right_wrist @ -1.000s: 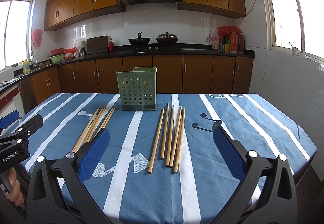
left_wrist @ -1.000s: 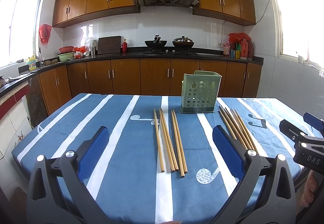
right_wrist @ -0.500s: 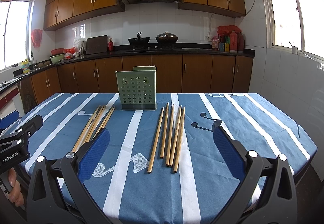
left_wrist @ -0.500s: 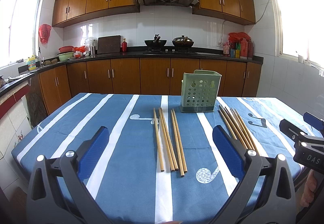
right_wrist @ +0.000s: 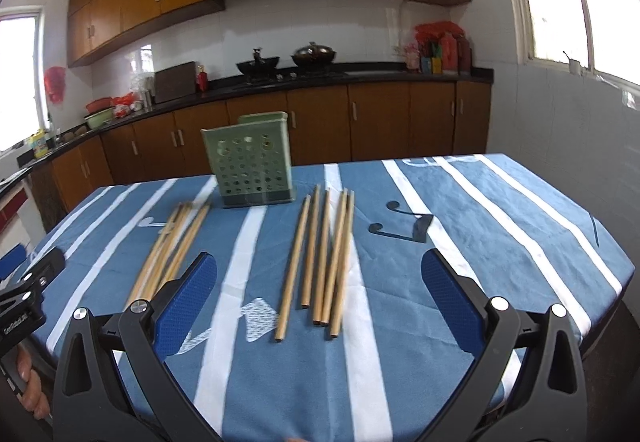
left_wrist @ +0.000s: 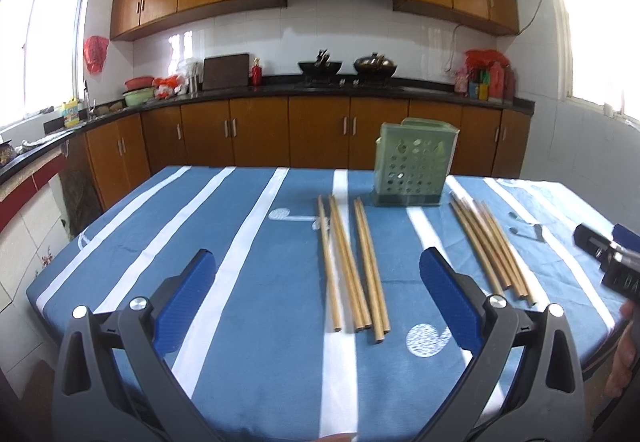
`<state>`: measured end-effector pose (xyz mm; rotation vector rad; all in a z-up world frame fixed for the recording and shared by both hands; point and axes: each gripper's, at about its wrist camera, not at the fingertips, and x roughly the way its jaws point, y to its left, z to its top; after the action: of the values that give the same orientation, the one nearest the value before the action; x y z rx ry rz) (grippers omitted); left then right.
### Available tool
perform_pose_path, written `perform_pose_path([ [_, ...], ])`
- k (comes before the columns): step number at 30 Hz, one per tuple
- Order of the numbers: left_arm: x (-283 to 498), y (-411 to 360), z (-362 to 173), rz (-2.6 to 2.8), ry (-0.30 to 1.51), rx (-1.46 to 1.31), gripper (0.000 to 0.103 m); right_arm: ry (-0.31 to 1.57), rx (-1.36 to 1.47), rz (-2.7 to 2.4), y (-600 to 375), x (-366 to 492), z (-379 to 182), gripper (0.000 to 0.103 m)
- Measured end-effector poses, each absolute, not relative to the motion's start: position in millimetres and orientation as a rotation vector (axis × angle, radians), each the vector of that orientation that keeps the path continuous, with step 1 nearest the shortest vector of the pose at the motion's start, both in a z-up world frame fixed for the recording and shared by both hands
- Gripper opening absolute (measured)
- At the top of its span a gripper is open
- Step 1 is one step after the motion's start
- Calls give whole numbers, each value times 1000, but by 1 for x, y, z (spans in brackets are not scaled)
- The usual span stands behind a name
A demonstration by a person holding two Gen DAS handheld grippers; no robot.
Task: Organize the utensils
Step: 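Grasp a bamboo chopstick with the right gripper while the left gripper grasps another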
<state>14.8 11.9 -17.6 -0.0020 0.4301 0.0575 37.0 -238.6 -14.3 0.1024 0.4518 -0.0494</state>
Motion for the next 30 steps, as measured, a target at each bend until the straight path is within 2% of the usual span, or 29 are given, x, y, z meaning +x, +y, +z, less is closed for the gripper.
perform_pose_path([
  [3, 29, 16, -20, 73, 473, -15, 99, 526, 130, -100, -252, 61, -22, 93],
  [5, 35, 24, -25, 80, 508, -39, 99, 592, 148, -118, -259, 79, -27, 71],
  [6, 39, 27, -26, 82, 519, -49, 99, 640, 169, -115, -263, 91, -32, 65],
  [7, 40, 32, -29, 86, 535, -63, 99, 683, 193, -107, -267, 101, -37, 56],
  [11, 52, 45, -37, 99, 590, -89, 99, 783, 248, -88, -274, 130, -54, 33],
  [17, 68, 57, -44, 96, 641, -116, 96, 875, 200, -74, -267, 157, -76, 25],
  [21, 76, 57, -46, 80, 669, -111, 86, 920, 203, -68, -267, 162, -88, 17],
  [23, 83, 54, -48, 66, 681, -109, 80, 912, 187, -80, -266, 162, -89, 8],
  [29, 109, 41, -52, -12, 735, -109, 61, 892, 209, -172, -287, 166, -88, 8],
  [30, 114, 39, -53, -21, 744, -108, 55, 889, 221, -175, -291, 165, -88, 8],
])
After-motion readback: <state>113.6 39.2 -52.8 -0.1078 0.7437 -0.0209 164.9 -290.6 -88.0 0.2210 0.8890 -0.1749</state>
